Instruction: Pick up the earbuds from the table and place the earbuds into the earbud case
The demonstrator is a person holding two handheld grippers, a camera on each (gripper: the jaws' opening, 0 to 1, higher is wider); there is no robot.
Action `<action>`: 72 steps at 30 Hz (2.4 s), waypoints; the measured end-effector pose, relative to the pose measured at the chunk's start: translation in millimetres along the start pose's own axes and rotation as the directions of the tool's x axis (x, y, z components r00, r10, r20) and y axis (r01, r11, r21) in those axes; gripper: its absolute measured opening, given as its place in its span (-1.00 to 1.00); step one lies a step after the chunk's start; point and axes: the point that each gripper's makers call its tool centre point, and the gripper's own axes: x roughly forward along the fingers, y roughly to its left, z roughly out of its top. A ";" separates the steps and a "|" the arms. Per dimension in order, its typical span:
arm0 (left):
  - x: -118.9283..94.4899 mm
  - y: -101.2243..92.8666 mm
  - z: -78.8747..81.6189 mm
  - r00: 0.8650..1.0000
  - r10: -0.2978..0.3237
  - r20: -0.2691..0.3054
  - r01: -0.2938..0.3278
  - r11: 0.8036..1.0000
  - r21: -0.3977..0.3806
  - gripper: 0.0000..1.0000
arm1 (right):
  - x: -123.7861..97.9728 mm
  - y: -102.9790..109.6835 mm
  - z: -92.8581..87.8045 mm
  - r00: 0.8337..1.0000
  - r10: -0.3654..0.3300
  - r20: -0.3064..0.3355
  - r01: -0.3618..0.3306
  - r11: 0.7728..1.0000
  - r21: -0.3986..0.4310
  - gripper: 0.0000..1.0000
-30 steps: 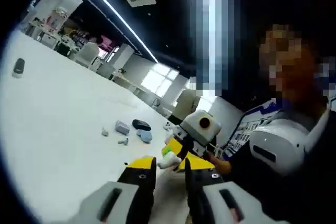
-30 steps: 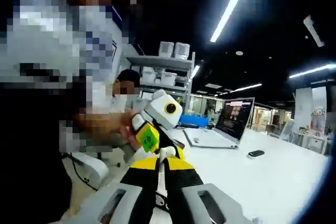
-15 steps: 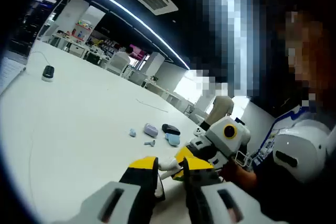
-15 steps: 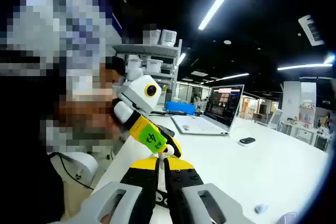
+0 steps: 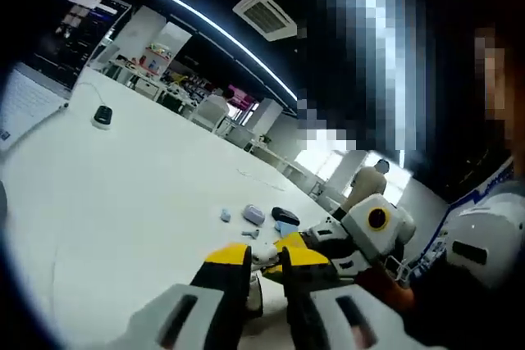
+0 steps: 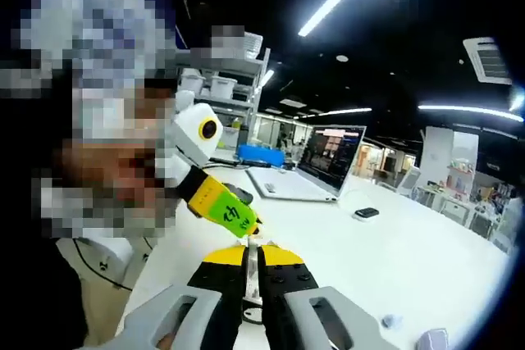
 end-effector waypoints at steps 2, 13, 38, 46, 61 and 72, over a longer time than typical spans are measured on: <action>2.0 -5.3 -3.2 1.000 -0.011 -0.010 0.012 1.000 0.010 -0.66 | -1.7 -1.9 -0.1 1.000 -0.010 -0.002 0.010 1.000 0.010 -0.92; 7.9 15.9 -8.2 0.999 0.039 0.008 -0.039 0.999 0.009 -0.63 | 1.1 -13.1 -19.6 0.994 -0.071 -0.079 0.073 0.997 0.025 -0.98; -27.2 24.0 -1.6 0.993 0.105 0.058 -0.108 0.993 0.054 -0.58 | 2.6 7.6 -22.0 0.988 -0.111 -0.104 0.122 0.988 0.098 -0.87; -25.3 28.8 -25.9 0.992 0.126 0.014 -0.126 0.992 0.025 -0.55 | 8.9 5.8 -22.8 0.977 -0.143 -0.160 0.150 0.988 0.032 -0.81; -6.4 22.4 -54.7 0.995 0.052 -0.081 -0.049 0.998 0.034 -0.45 | 11.3 2.6 -23.7 0.958 -0.156 -0.240 0.157 0.987 -0.014 -0.76; 1.0 32.5 -58.0 0.989 0.083 -0.121 -0.062 0.984 0.165 -0.42 | 24.4 -3.7 -29.1 0.942 -0.077 -0.327 0.083 0.997 0.004 -0.76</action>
